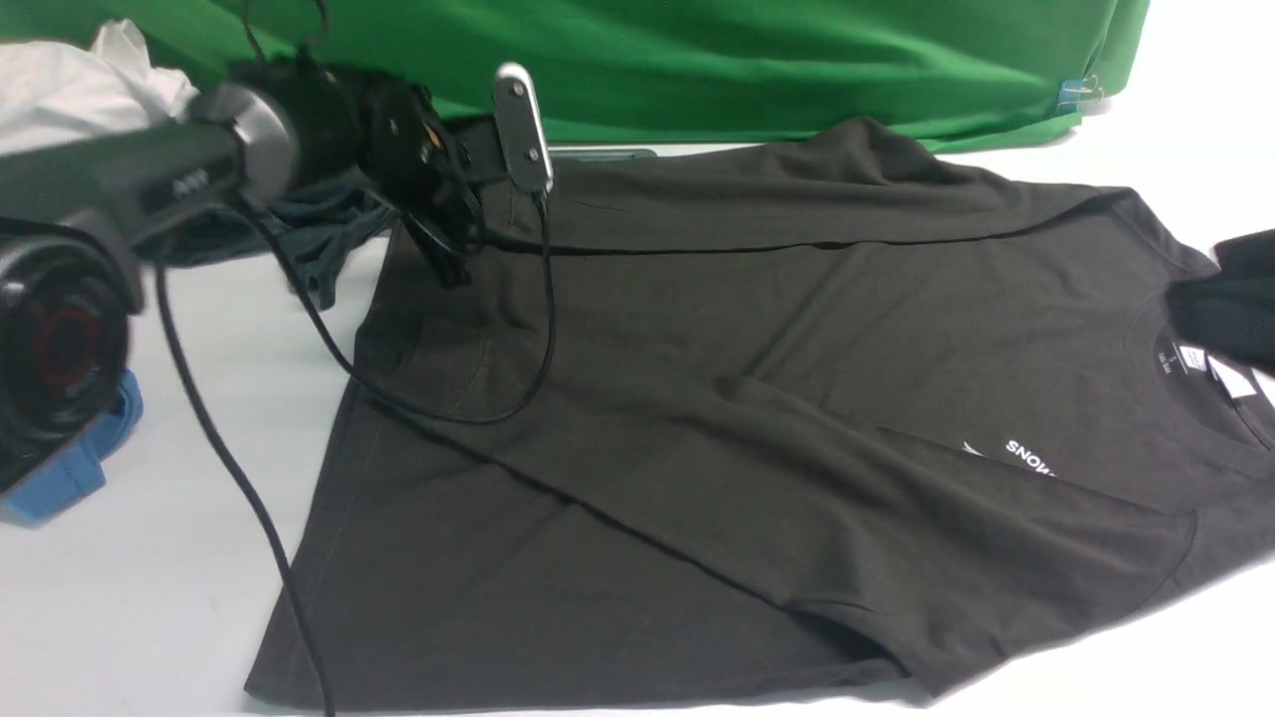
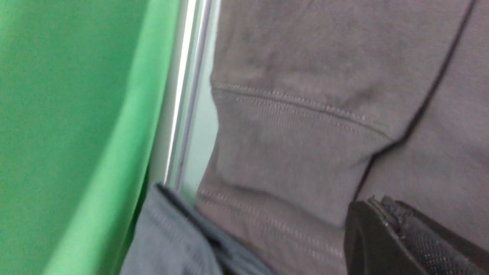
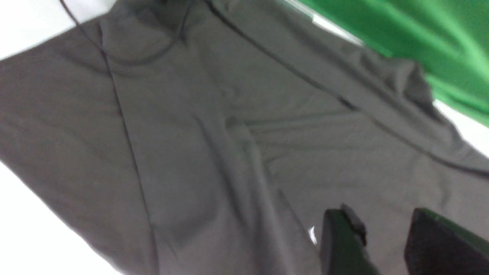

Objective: Fold a long-sleeved shirt on a white desktop.
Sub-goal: 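Grab the top left corner of the dark shirt with the left gripper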

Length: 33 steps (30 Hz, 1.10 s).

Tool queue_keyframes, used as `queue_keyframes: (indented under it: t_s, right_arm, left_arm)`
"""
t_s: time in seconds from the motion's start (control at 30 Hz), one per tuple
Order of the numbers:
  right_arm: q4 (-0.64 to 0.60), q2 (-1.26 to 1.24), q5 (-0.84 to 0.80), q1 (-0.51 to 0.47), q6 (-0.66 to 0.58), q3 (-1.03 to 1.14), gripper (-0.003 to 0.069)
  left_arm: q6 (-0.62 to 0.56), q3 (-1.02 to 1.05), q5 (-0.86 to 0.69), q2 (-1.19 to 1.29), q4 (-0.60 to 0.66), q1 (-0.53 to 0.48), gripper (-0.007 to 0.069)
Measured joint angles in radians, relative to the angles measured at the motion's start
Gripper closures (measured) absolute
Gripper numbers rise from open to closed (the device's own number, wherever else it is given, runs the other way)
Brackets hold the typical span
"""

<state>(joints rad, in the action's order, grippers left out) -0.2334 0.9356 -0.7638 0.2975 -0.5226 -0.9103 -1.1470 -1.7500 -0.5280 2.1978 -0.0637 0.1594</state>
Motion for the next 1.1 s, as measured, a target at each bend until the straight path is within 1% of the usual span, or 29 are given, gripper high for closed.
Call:
queue_keyframes:
  t_s: [0.07, 0.23, 0.33, 0.4, 0.43, 0.5, 0.53, 0.6, 0.67, 0.7, 0.77, 0.83, 0.93, 1.0, 1.03, 1.07, 1.1]
  right_arm:
    - [0.0, 0.076, 0.027, 0.0, -0.006, 0.0, 0.0418]
    - [-0.005, 0.242, 0.063, 0.0, -0.009, -0.024, 0.0418]
    - [-0.032, 0.283, 0.036, 0.0, -0.019, -0.037, 0.0418]
    - [-0.041, 0.285, 0.024, 0.0, -0.029, -0.038, 0.0418]
    - [-0.046, 0.281, 0.017, 0.0, -0.037, -0.039, 0.0418]
    - [-0.047, 0.271, 0.015, 0.0, -0.037, -0.039, 0.0418]
    - [-0.048, 0.267, 0.014, 0.0, -0.037, -0.039, 0.0418]
    - [-0.05, 0.26, 0.014, 0.0, -0.037, -0.039, 0.0418]
    - [-0.05, 0.255, 0.013, 0.0, -0.038, -0.039, 0.0418]
    - [-0.05, 0.252, 0.013, 0.0, -0.038, -0.039, 0.0418]
    - [-0.05, 0.251, 0.013, 0.0, -0.038, -0.039, 0.0418]
    - [-0.05, 0.249, 0.013, 0.0, -0.038, -0.039, 0.0418]
    - [-0.05, 0.249, 0.01, 0.0, -0.038, -0.039, 0.0418]
    - [-0.05, 0.249, 0.008, 0.0, -0.038, -0.039, 0.0418]
    - [-0.05, 0.249, 0.009, 0.0, -0.038, -0.039, 0.0418]
    - [-0.05, 0.249, 0.007, 0.0, -0.038, -0.039, 0.0418]
    - [-0.05, 0.249, 0.006, 0.0, -0.038, -0.039, 0.0418]
  left_arm:
    - [0.008, 0.0, -0.032, -0.03, 0.003, 0.0, 0.0606]
    - [0.008, 0.0, -0.045, -0.047, 0.016, 0.0, 0.0606]
    - [-0.038, 0.0, -0.03, -0.031, 0.064, 0.0, 0.0586]
    - [-0.081, 0.0, -0.013, -0.017, 0.095, 0.0, 0.0553]
    - [-0.131, 0.0, -0.001, 0.0, 0.116, 0.0, 0.0511]
    - [-0.183, 0.0, 0.01, 0.029, 0.141, 0.0, 0.0427]
    - [-0.194, 0.0, 0.016, 0.039, 0.145, 0.0, 0.0402]
    - [-0.21, 0.0, 0.039, 0.059, 0.143, 0.0, 0.0326]
    - [-0.209, 0.0, 0.066, 0.079, 0.133, 0.0, 0.0274]
    - [-0.208, 0.0, 0.078, 0.089, 0.119, 0.0, 0.0261]
    - [-0.208, 0.0, 0.096, 0.095, 0.099, 0.0, 0.0258]
    - [-0.208, 0.0, 0.127, 0.103, 0.064, 0.0, 0.0277]
    - [-0.191, 0.0, 0.175, 0.111, 0.039, 0.0, 0.0329]
    - [-0.178, 0.0, 0.214, 0.116, 0.036, 0.0, 0.0381]
    - [-0.178, 0.0, 0.218, 0.116, 0.036, 0.0, 0.0386]
    - [-0.17, 0.0, 0.25, 0.117, 0.036, 0.0, 0.0427]
    - [-0.166, 0.0, 0.271, 0.117, 0.035, 0.0, 0.0447]
